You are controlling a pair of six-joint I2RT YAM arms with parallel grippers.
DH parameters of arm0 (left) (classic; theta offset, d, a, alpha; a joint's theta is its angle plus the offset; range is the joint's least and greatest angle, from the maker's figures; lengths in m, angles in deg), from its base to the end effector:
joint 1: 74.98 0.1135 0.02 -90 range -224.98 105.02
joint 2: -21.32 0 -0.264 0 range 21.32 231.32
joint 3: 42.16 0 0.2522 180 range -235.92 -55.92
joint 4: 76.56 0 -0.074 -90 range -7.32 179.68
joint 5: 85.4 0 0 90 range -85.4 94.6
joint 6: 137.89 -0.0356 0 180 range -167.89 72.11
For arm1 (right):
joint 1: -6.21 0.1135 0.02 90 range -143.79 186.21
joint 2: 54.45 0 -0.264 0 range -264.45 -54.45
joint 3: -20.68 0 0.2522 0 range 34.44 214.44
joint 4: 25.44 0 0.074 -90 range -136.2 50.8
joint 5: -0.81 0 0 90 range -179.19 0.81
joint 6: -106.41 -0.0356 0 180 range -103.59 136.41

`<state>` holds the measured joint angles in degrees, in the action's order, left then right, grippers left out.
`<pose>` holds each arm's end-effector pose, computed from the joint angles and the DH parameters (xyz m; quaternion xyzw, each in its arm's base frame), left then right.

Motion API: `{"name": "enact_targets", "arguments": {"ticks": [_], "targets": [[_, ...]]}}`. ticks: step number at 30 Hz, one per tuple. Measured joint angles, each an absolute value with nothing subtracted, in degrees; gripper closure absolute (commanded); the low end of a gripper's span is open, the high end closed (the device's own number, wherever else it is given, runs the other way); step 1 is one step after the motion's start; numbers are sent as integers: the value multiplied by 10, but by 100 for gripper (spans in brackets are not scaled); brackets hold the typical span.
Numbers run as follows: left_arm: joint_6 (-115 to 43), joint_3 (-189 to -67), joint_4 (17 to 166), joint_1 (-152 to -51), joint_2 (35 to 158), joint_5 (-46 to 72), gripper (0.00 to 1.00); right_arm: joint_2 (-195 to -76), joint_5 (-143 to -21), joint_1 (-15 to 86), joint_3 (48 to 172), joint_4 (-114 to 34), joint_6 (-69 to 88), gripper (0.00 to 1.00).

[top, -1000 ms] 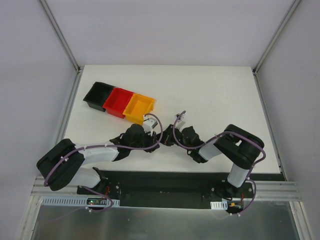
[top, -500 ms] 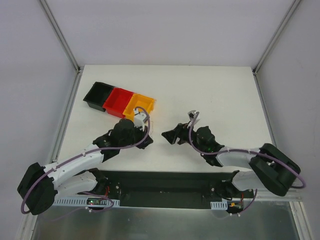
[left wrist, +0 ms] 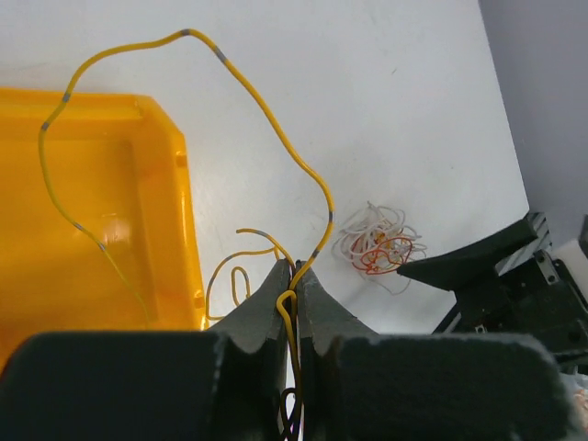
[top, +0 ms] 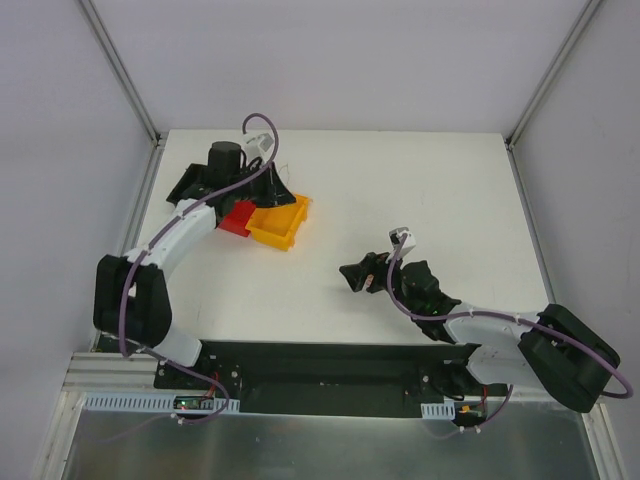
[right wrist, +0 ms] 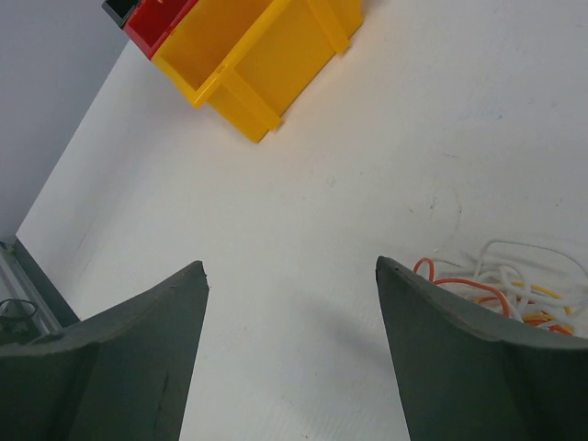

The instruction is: Untangle the cables

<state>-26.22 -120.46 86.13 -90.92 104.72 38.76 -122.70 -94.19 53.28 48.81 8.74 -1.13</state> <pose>0.3181 -0.1116 0.3139 0.1235 0.8016 -0.4024 0.4246 0.1548 0.1618 0.1849 -0.1609 0.7250 0.3301 0.5827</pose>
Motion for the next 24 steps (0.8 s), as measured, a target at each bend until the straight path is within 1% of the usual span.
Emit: {"name": "enact_targets", "arguments": {"ticks": [4,7,8,10,13,15,17,18,21,24], "targets": [[-249,-1234,858,-886,1146,409,100,-1227,-944,533,488,87,-7,24],[-247,-1238,849,-876,1197,409,100,-1227,-944,533,488,87,-5,24],[-247,-1238,843,-873,1206,404,100,-1227,-944,533,488,87,-5,24],[-247,-1235,837,-871,1211,393,93,-1227,-943,533,488,87,-5,24],[-248,-1228,834,-871,1205,370,92,-1230,-941,533,488,88,-5,24],[-248,-1220,833,-872,1198,358,84,-1237,-939,533,489,87,-5,24],[-249,-1212,831,-873,1192,340,66,-1242,-936,533,488,87,-5,24],[-252,-1210,830,-873,1191,336,61,-1243,-934,533,488,87,-5,24],[-250,-1205,824,-874,1183,320,52,-1243,-932,532,489,88,-5,24],[-252,-1193,816,-878,1156,304,46,-1244,-932,532,489,88,-5,24]]}}
